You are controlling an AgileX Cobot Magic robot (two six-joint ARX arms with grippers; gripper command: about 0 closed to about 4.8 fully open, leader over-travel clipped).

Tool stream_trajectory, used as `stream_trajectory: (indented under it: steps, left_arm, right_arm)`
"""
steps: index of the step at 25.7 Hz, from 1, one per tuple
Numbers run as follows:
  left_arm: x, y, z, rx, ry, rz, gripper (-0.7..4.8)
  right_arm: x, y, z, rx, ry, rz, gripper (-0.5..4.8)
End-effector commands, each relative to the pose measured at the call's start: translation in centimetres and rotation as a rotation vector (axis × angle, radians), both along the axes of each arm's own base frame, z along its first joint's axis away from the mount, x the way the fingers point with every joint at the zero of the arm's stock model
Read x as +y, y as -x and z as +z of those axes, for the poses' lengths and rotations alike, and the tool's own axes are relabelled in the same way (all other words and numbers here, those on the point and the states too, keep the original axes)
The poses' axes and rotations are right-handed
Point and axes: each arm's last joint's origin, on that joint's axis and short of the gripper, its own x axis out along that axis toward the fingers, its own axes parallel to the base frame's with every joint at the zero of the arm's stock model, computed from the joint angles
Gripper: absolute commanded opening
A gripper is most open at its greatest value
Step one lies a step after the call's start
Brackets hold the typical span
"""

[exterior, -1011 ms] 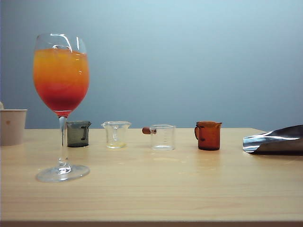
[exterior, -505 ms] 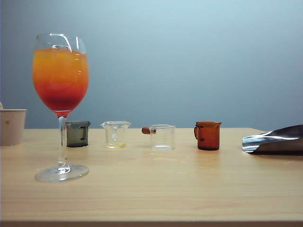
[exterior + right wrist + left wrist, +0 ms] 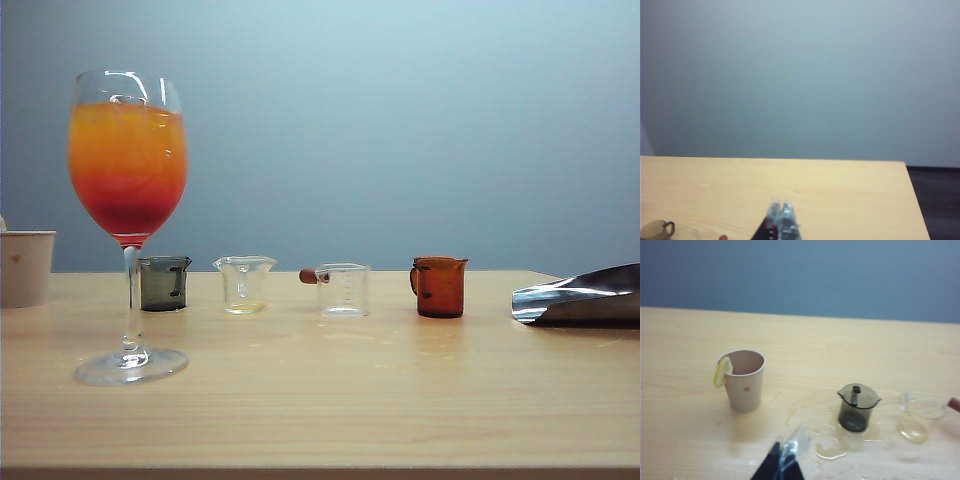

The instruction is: Pick up the lemon slice from the paper cup on the left and carefully insert it into the rim of the goblet.

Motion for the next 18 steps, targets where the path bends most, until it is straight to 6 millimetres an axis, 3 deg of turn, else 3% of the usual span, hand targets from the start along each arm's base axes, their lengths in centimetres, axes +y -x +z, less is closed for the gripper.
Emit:
stream_trajectory:
  steps: [1, 4, 8, 14, 18]
  left_arm:
    - [0.8, -2.7, 1.0, -0.019, -0.015, 0.01, -0.05]
    - [2.7, -5.4, 1.6, -0.015, -0.002, 0.013, -0.05]
    - [6.1, -8.4, 0.9, 0.062, 0.027, 0.05, -0.05]
    - [7.8, -11.8, -1.2, 0.063, -0.102, 0.005, -0.05]
    - [9.0, -14.4, -2.8, 0.105, -0.091, -0.031, -0.05]
  right_arm:
    - [0.3, -0.7, 1.3, -0.024, 0.012, 0.047, -0.06]
    - [0.8, -1.3, 1.1, -0.013, 0.019, 0.081, -0.06]
    - [2.0, -4.4, 0.7, 0.014, 0.0, 0.15, -0.06]
    - [3.8, -6.5, 0.3, 0.011, 0.01, 0.231, -0.06]
    - [4.9, -7.8, -0.7, 0.08, 0.019, 0.276, -0.06]
